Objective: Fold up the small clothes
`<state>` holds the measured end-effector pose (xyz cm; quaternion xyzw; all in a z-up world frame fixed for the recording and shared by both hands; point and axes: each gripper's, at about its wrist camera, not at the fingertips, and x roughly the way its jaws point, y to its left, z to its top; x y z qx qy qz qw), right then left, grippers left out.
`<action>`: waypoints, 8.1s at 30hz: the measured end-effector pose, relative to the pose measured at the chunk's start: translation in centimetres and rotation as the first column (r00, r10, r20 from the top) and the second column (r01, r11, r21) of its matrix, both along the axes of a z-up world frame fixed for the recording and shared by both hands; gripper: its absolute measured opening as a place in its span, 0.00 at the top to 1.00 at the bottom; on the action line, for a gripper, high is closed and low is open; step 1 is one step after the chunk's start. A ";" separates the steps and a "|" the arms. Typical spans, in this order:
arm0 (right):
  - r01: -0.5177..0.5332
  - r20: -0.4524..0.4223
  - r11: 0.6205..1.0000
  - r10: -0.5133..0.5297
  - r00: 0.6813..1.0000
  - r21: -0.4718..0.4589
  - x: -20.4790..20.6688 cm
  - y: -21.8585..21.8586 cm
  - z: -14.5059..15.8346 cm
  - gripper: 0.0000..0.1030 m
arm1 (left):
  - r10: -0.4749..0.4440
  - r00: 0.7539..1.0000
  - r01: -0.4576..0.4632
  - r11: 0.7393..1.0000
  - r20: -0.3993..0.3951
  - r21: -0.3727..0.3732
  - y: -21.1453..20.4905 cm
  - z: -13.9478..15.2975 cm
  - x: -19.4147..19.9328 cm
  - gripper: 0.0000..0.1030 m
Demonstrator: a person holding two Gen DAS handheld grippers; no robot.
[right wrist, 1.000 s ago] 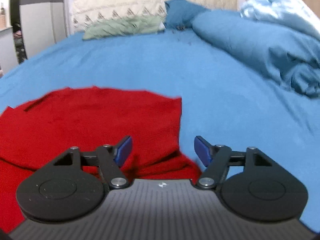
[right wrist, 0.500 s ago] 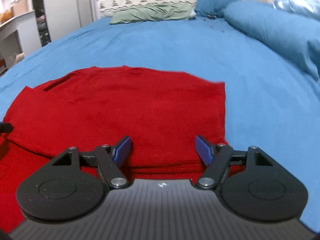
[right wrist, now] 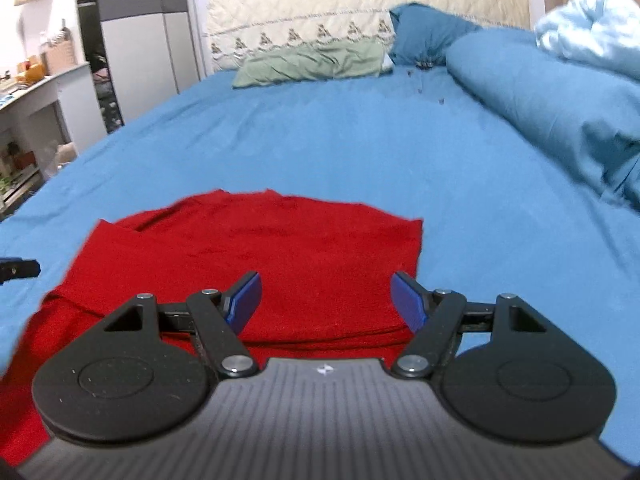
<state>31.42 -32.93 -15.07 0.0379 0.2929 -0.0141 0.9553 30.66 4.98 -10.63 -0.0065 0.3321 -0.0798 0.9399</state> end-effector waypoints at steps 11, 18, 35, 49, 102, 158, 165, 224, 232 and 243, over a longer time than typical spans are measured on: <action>-0.020 -0.009 1.000 0.020 1.000 0.002 -12.9 -0.2 8.1 0.03 | 0.019 1.000 -0.019 1.000 0.013 0.016 0.7 6.9 -11.5 0.19; -0.026 -0.072 1.000 0.026 0.997 0.004 -20.5 -0.3 8.4 0.03 | 0.024 1.000 -0.024 1.000 -0.019 0.008 2.9 6.0 -17.6 0.04; 0.058 -0.323 0.998 -0.047 0.945 0.024 -27.4 0.9 -3.2 0.06 | 0.014 0.956 -0.034 0.997 -0.292 -0.064 5.2 -5.9 -21.7 0.36; 0.069 -0.364 0.998 -0.064 0.929 0.001 -26.7 1.4 -7.1 0.30 | -0.001 0.950 -0.016 0.999 -0.314 -0.052 4.5 -9.4 -21.8 0.41; 0.079 -0.128 0.990 -0.064 0.990 0.114 11.1 -4.4 1.2 0.81 | 0.129 0.988 -0.153 0.913 -0.087 -0.378 1.8 -2.7 15.3 0.95; 0.030 -0.179 0.999 -0.027 0.984 0.019 2.3 -5.8 -5.1 0.08 | -0.053 0.991 0.047 0.998 -0.122 -0.050 -9.7 -3.2 8.7 0.05; 0.072 -0.180 0.996 -0.060 0.982 0.059 2.9 -6.1 -8.4 0.12 | -0.049 0.978 0.051 0.999 -0.202 0.007 -12.4 -7.8 10.8 0.05; -0.278 -0.099 0.958 0.284 0.954 0.071 1.6 13.6 -7.8 0.17 | 0.056 0.984 -0.079 0.988 -0.170 -0.129 4.9 -4.9 2.0 0.00; -0.186 -0.071 0.981 0.189 0.979 0.051 2.7 15.8 -10.2 0.18 | 0.072 0.983 -0.094 0.987 -0.170 -0.127 4.7 -5.9 2.8 0.00; -0.203 -0.060 0.975 0.198 0.978 -0.085 2.2 17.5 -11.0 0.17 | 0.079 0.984 -0.100 0.987 -0.158 -0.128 5.0 -6.0 3.2 0.00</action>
